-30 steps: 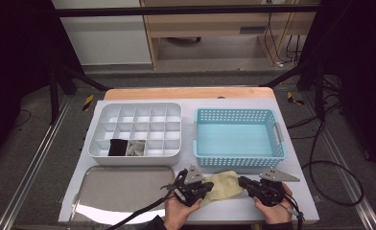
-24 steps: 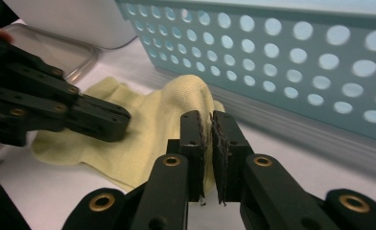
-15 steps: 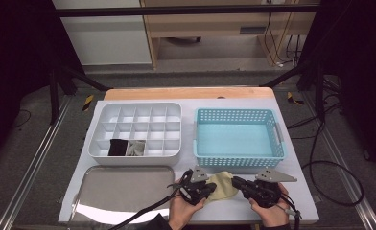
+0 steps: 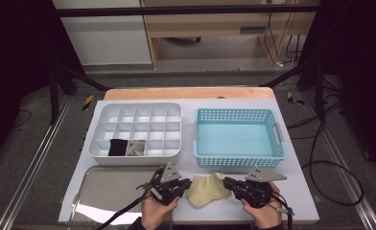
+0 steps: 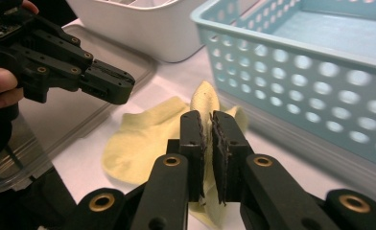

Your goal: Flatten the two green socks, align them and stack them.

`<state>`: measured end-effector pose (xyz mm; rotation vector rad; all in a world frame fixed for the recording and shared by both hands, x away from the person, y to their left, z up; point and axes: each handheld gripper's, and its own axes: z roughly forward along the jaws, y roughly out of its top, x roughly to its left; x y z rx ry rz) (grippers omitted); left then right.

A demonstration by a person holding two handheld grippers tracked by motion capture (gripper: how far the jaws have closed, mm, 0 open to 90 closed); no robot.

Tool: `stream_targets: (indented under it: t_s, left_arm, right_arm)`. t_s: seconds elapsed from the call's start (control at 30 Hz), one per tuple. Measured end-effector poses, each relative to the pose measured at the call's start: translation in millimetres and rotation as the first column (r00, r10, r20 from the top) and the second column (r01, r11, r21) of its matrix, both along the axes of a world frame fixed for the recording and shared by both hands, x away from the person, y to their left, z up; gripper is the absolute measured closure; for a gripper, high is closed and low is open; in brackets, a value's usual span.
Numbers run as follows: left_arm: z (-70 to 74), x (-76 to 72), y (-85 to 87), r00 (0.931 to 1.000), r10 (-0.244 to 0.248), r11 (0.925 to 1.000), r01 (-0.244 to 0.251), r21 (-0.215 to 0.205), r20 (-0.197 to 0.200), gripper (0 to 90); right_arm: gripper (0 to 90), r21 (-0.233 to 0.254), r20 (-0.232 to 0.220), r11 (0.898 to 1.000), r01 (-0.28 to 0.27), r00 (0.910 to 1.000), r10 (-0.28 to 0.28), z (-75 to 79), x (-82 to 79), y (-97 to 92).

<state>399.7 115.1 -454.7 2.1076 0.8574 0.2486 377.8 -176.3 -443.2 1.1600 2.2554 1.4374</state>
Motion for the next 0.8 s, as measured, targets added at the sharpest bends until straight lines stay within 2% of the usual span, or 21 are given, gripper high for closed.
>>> stream_targets:
  t_s: [0.1,0.33,0.47,0.6,0.8]
  left_arm:
    - [-6.0,-0.2,6.0,0.9999,0.007,1.0,-0.007,0.0,-0.014,84.2]
    - [-19.0,-0.3,3.3,0.9994,-0.009,0.9995,0.01,0.029,-0.034,85.8]
    - [-21.5,1.3,3.5,0.9992,-0.005,0.9996,0.006,0.029,-0.039,86.3]
    - [-23.4,2.0,3.2,0.9989,-0.005,0.9997,0.006,0.023,-0.047,86.6]
    - [-23.9,2.1,3.4,0.9989,-0.006,0.9997,0.008,0.023,-0.046,87.0]
  right_arm:
    - [83.9,-0.013,-0.008,1.0,-0.019,0.9998,0.019,0.7,1.7,10.0]
    - [83.8,-0.047,-0.024,0.997,-0.055,0.9982,0.054,-1.6,4.9,31.0]
    - [83.8,-0.065,-0.03,0.995,-0.073,0.997,0.072,-3.8,4.7,39.8]
    - [83.7,-0.104,-0.034,0.991,-0.088,0.9958,0.085,-5.3,4.6,48.4]
    - [83.4,-0.125,-0.044,0.985,-0.117,0.9927,0.113,-9.0,4.9,64.6]
